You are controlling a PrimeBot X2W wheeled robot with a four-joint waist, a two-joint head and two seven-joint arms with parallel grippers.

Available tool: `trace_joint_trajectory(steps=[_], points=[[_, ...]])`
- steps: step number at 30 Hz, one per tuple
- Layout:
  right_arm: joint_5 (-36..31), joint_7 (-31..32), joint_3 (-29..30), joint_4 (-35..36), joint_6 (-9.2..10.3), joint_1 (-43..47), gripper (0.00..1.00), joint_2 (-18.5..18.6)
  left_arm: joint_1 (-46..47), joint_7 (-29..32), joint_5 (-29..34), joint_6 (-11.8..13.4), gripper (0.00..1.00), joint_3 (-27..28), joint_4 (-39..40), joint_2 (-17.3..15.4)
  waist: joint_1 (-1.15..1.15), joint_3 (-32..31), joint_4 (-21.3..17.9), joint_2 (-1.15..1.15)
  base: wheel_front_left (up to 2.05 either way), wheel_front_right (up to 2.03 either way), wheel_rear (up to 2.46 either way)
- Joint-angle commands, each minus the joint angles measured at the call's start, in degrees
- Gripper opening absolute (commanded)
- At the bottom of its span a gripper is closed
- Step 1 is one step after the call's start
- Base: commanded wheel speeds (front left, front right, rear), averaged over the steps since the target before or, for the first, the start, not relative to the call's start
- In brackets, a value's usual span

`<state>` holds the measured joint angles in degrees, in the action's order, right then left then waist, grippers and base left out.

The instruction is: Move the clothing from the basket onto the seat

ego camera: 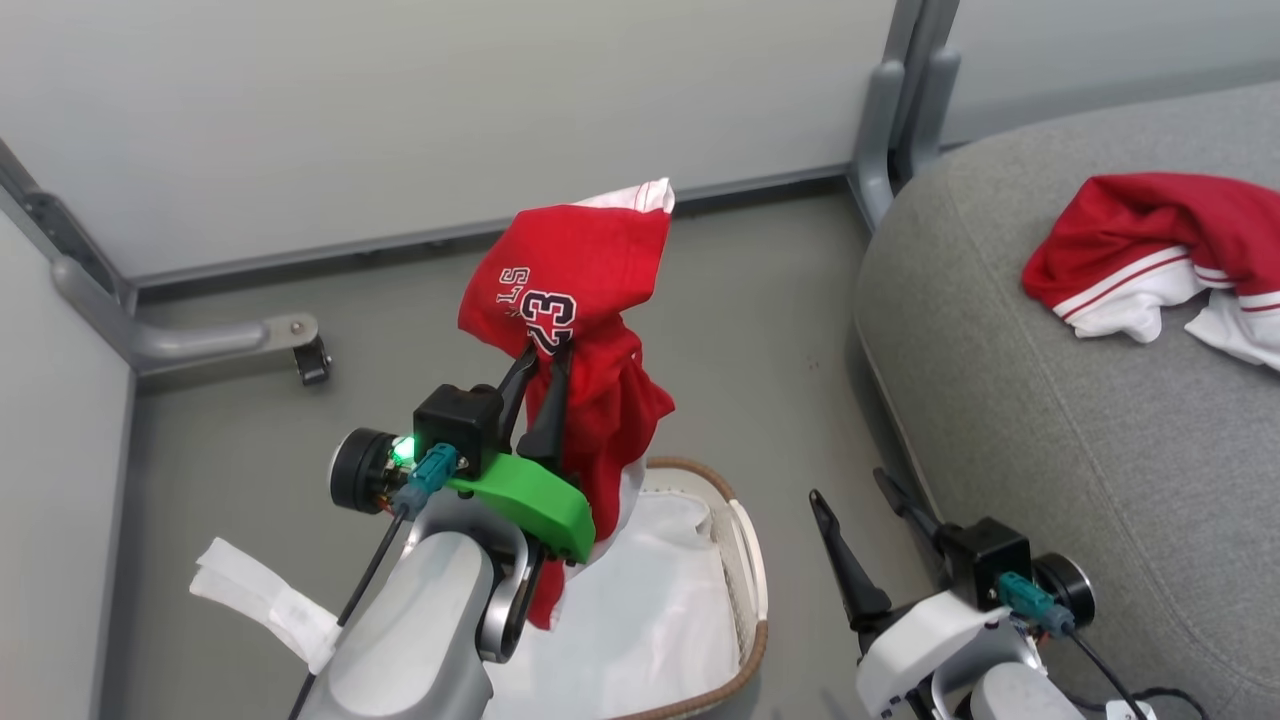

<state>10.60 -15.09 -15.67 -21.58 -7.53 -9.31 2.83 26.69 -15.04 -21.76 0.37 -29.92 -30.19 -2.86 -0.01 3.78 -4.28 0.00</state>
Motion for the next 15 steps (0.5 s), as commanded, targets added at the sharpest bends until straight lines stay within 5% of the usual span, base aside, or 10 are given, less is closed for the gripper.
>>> trace_joint_trajectory(steps=[1,15], points=[[0.17,-0.11,-0.14,0.04,0.08,1.3,1.0,0.23,-0.82,-0.2,-0.36,0.3,0.0,-0.07,0.99,-0.14,0.01,-2.89,0.38,0.0,0.0,0.0,0.0],[0.0,-0.1,-6.04,1.52,0.08,-1.02,1.0,0.22,-1.56,1.65,-1.19,0.99,0.0,-2.89,9.18,-0.14,0.01,-3.24,1.18,0.0,0.0,0.0,0.0]])
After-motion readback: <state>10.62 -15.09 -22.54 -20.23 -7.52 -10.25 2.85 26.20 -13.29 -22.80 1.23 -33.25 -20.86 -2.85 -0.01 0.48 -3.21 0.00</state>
